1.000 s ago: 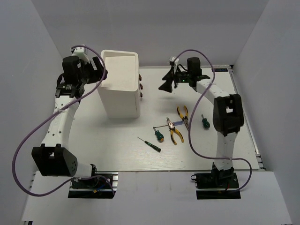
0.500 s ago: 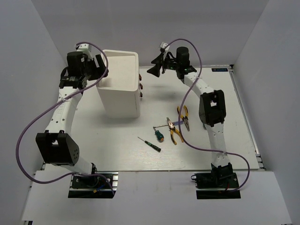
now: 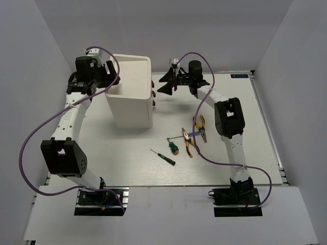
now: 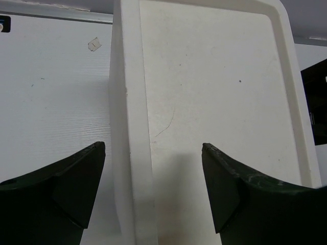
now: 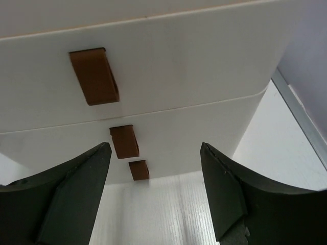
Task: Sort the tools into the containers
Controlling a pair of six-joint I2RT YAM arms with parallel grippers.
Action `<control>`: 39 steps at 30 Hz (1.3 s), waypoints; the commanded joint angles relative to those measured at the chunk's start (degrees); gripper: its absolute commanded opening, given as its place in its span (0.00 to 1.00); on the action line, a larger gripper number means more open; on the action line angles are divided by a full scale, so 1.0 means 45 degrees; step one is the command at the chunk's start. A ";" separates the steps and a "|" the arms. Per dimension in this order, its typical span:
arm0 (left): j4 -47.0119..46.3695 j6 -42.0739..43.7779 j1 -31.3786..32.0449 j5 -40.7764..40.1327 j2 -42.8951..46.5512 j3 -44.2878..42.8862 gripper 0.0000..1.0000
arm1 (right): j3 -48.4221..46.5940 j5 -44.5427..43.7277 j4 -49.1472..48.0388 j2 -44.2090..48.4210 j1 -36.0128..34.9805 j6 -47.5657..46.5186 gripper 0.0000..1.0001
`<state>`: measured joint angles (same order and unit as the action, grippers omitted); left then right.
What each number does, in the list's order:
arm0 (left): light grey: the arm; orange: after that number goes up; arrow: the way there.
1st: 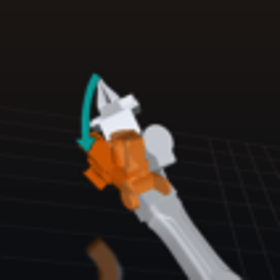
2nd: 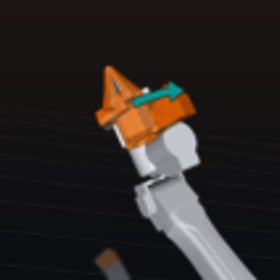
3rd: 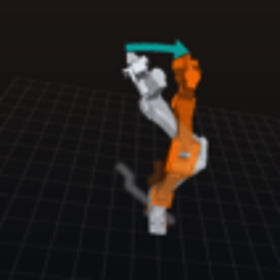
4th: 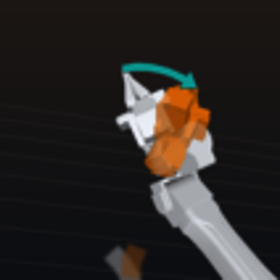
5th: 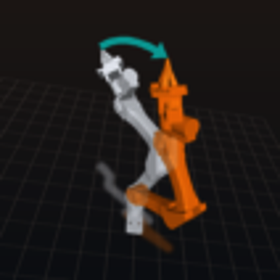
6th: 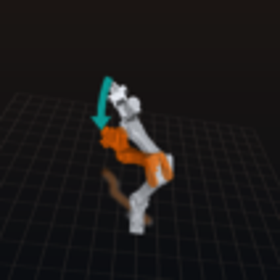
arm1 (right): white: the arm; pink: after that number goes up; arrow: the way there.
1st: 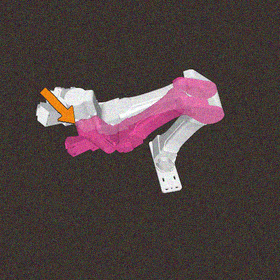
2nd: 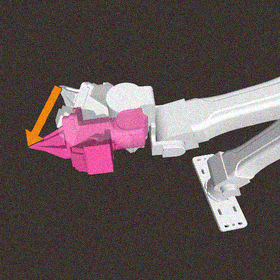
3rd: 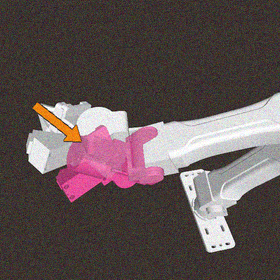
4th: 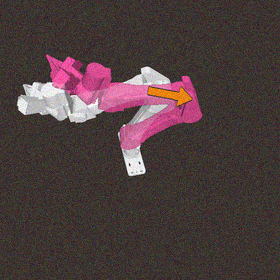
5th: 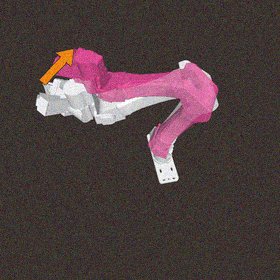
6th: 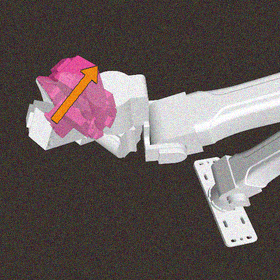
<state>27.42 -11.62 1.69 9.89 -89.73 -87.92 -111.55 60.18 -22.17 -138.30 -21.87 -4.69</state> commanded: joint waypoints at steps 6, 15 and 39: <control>0.0001 0.0121 0.0053 0.0302 0.0117 -0.0327 0.86 | -0.0074 0.1704 -0.1440 0.1124 -0.0004 0.0358 0.76; -0.0117 0.0003 0.0053 0.0537 0.0234 -0.0189 0.86 | -0.0797 0.1081 -0.1518 0.0870 -0.0238 0.0573 0.76; -0.0117 0.0003 0.0170 0.0908 0.0234 0.0397 0.63 | -0.1266 0.0942 -0.1362 0.0675 -0.0902 0.0964 0.44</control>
<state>26.94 -11.31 1.89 11.16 -89.95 -86.94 -114.98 64.47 -26.57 -137.34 -25.02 -0.47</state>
